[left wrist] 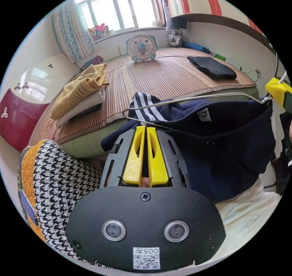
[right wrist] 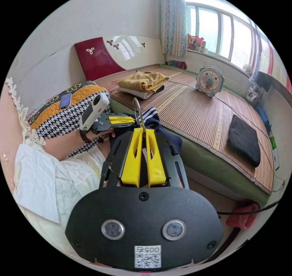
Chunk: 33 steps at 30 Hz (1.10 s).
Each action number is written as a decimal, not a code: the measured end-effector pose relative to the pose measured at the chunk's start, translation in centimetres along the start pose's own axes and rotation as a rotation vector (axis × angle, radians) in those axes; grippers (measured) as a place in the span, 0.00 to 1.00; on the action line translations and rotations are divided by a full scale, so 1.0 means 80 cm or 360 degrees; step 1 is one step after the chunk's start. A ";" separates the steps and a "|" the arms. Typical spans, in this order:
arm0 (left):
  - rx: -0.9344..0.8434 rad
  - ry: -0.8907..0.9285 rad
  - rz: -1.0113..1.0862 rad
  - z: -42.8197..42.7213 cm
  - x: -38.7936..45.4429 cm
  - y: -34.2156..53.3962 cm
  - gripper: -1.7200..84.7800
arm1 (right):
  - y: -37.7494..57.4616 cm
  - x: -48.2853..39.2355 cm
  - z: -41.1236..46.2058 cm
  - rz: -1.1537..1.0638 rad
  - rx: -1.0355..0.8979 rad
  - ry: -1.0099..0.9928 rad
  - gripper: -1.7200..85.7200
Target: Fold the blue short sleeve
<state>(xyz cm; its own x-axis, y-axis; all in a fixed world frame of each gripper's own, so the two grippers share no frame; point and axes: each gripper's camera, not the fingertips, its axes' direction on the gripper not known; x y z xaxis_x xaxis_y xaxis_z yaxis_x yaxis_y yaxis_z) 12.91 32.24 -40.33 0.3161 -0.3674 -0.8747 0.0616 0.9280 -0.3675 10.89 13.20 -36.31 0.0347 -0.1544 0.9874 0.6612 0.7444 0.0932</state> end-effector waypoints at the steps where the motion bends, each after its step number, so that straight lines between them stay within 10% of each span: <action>1: 0.0002 0.0015 -0.0006 0.001 -0.003 0.001 0.02 | -0.003 0.001 0.003 0.0016 0.0006 -0.0007 0.01; 33: 0.0708 0.0787 0.0220 -0.176 -0.043 0.048 0.09 | -0.020 -0.036 0.036 0.0015 0.0104 0.0068 0.02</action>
<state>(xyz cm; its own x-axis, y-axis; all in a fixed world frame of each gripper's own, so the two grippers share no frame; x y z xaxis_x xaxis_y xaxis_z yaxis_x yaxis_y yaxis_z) -1.28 36.20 -43.16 -0.1147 -0.1307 -0.9848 0.4688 0.8669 -0.1696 7.56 14.33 -38.95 0.0737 -0.1739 0.9820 0.6105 0.7864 0.0935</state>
